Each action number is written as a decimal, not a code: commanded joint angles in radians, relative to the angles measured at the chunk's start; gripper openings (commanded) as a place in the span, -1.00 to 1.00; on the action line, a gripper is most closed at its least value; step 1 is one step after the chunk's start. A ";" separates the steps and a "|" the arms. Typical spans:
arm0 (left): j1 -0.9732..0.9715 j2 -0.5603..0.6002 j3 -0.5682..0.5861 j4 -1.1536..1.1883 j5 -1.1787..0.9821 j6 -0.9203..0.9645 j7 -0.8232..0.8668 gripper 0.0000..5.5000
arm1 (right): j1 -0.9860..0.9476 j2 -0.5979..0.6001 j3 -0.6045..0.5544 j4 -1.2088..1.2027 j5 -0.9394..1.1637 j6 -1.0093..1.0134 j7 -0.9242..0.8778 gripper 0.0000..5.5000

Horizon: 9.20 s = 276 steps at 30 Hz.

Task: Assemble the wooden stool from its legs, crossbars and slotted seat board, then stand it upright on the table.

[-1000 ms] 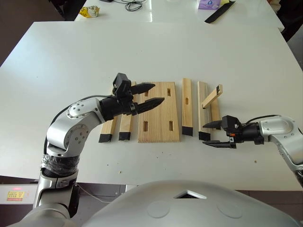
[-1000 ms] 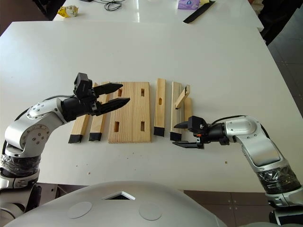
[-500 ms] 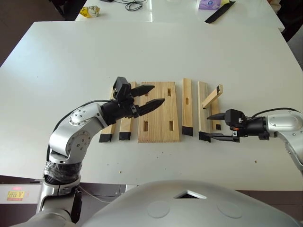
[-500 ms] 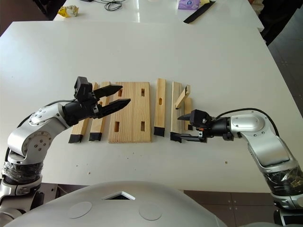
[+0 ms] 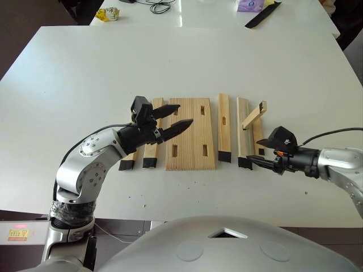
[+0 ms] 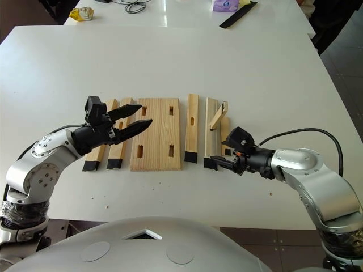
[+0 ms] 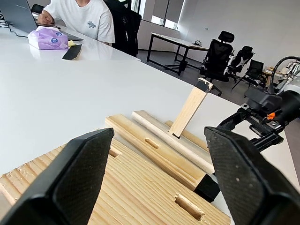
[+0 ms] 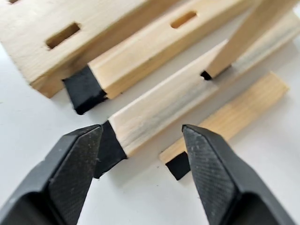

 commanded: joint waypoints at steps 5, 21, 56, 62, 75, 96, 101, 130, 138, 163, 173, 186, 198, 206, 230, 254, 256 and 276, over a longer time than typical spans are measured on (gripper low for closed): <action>-0.040 0.011 -0.018 0.018 0.016 0.008 -0.007 0.30 | -0.155 0.211 -0.041 0.008 -0.010 0.316 -0.181 0.14; -0.054 0.008 -0.021 0.018 0.012 0.012 0.000 0.30 | -0.175 0.271 -0.038 -0.005 0.039 0.329 -0.276 0.14; -0.084 0.018 -0.018 0.026 0.009 0.049 -0.014 0.30 | -0.063 0.313 0.051 0.061 -0.017 0.252 -0.400 -0.10; -0.086 0.018 -0.017 0.029 0.009 0.044 -0.019 0.30 | -0.061 0.327 0.056 0.057 -0.026 0.245 -0.396 -0.22; -0.109 0.023 -0.011 0.050 0.011 0.041 -0.027 0.30 | -0.149 0.411 -0.013 0.077 -0.051 0.253 -0.406 -0.22; -0.252 -0.019 0.211 0.217 -0.227 0.084 -0.010 0.30 | -0.504 0.144 -0.260 0.289 0.337 0.034 0.176 -0.23; -0.255 -0.006 0.199 0.179 -0.309 0.148 -0.036 0.30 | -0.563 0.078 -0.298 0.357 0.478 0.038 0.298 -0.23; -0.412 -0.052 0.093 0.057 -0.633 0.281 0.038 0.30 | -0.592 -0.050 -0.105 0.408 0.654 -0.046 0.560 -0.23; -0.410 -0.043 0.082 0.043 -0.641 0.283 0.031 0.30 | -0.582 -0.065 -0.084 0.402 0.652 -0.062 0.574 -0.23; -0.412 -0.020 0.105 0.066 -0.716 0.287 0.030 -0.25 | -0.540 -0.092 -0.058 0.399 0.634 -0.102 0.591 -0.23; -0.415 -0.015 0.106 0.095 -0.676 0.281 0.028 -0.25 | -0.462 -0.120 -0.013 0.398 0.506 -0.240 0.599 0.20; -0.320 0.289 0.240 0.035 -0.394 0.198 -0.177 -0.25 | -0.168 -0.198 -0.059 0.408 0.271 -0.449 0.562 0.42; -0.089 0.362 0.213 -0.033 -0.018 -0.106 -0.342 -0.25 | 0.015 -0.149 -0.144 0.308 0.270 -0.476 0.430 0.42; 0.065 0.353 0.253 -0.098 -0.019 -0.149 -0.360 -0.25 | 0.048 -0.151 -0.164 0.292 0.277 -0.478 0.413 0.42; 0.239 0.345 0.229 -0.150 0.061 -0.306 -0.433 -0.25 | 0.031 -0.153 -0.144 0.303 0.259 -0.483 0.408 0.42; 0.295 0.388 0.198 -0.051 0.147 -0.422 -0.503 -0.25 | 0.035 -0.134 -0.133 0.305 0.255 -0.494 0.371 0.42; 0.299 0.381 0.183 -0.045 0.165 -0.435 -0.503 -0.25 | 0.024 -0.135 -0.126 0.310 0.253 -0.496 0.372 0.42; 0.288 0.366 0.022 0.066 0.270 -0.555 -0.464 -0.25 | -0.034 -0.155 -0.069 0.330 0.234 -0.495 0.406 0.42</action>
